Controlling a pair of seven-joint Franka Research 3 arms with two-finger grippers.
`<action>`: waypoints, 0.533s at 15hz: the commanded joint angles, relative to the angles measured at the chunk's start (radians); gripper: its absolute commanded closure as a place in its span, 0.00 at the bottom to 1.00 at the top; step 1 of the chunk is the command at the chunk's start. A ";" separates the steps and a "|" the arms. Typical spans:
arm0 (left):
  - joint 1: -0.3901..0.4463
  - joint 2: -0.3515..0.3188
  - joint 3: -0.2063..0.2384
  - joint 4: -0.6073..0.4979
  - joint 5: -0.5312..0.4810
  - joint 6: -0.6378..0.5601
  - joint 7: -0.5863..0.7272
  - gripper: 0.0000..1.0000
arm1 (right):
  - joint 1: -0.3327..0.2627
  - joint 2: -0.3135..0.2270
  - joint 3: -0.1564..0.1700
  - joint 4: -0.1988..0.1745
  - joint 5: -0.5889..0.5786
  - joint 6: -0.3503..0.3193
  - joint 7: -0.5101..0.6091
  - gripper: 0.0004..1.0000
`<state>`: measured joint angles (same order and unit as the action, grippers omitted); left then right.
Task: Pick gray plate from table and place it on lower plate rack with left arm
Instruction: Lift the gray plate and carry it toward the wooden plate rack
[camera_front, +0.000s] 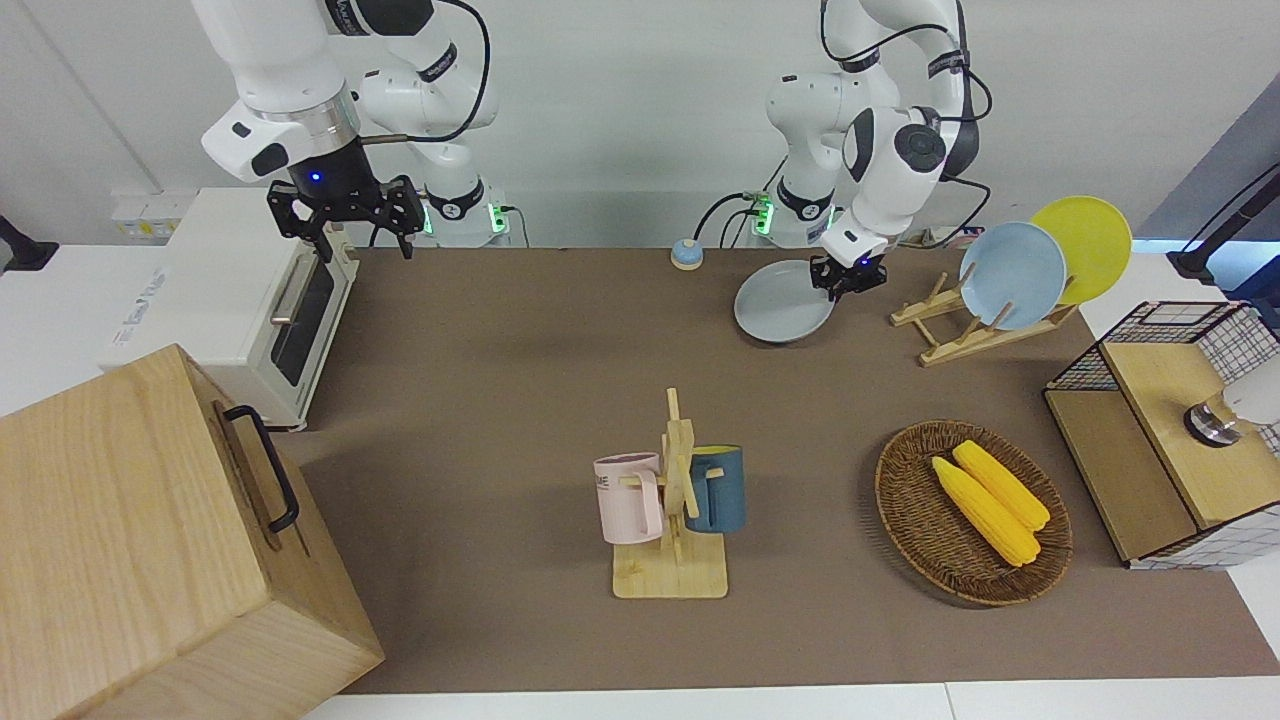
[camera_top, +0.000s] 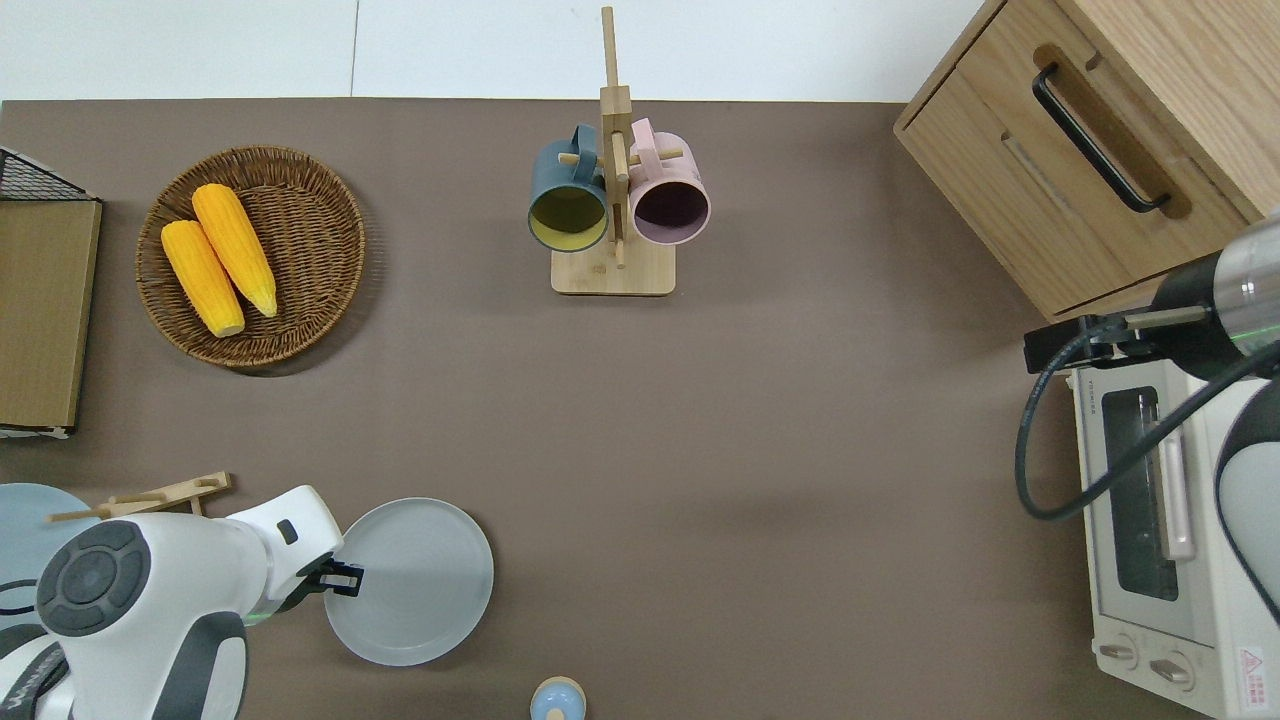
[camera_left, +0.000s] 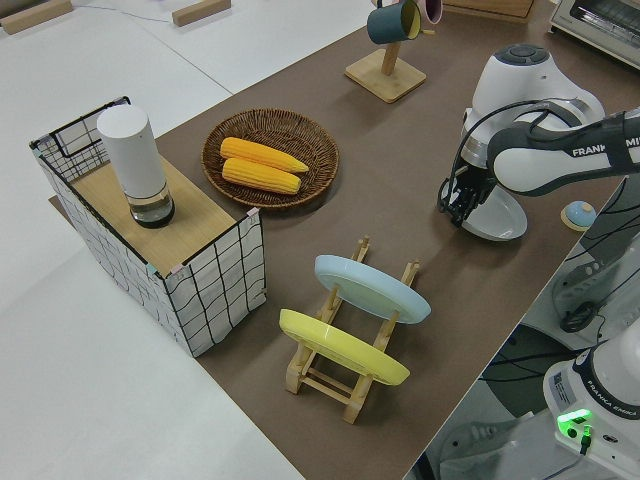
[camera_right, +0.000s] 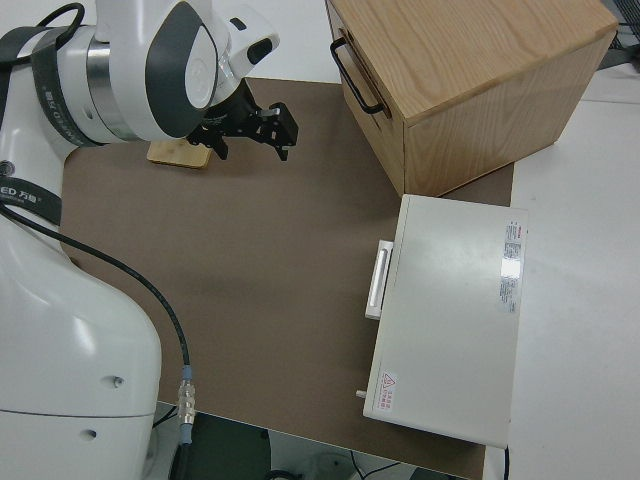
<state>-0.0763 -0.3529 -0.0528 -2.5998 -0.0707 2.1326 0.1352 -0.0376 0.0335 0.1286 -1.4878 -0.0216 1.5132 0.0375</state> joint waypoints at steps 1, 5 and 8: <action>-0.008 -0.069 0.011 0.065 -0.001 -0.152 -0.008 1.00 | -0.022 0.009 0.020 0.021 -0.003 -0.016 0.013 0.02; -0.008 -0.118 0.030 0.147 0.008 -0.307 -0.009 1.00 | -0.022 0.009 0.020 0.021 -0.003 -0.016 0.013 0.02; -0.005 -0.144 0.079 0.239 0.022 -0.428 -0.009 1.00 | -0.022 0.009 0.020 0.020 -0.003 -0.016 0.013 0.02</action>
<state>-0.0751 -0.4711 -0.0120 -2.4321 -0.0687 1.8028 0.1340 -0.0376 0.0335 0.1286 -1.4878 -0.0216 1.5132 0.0375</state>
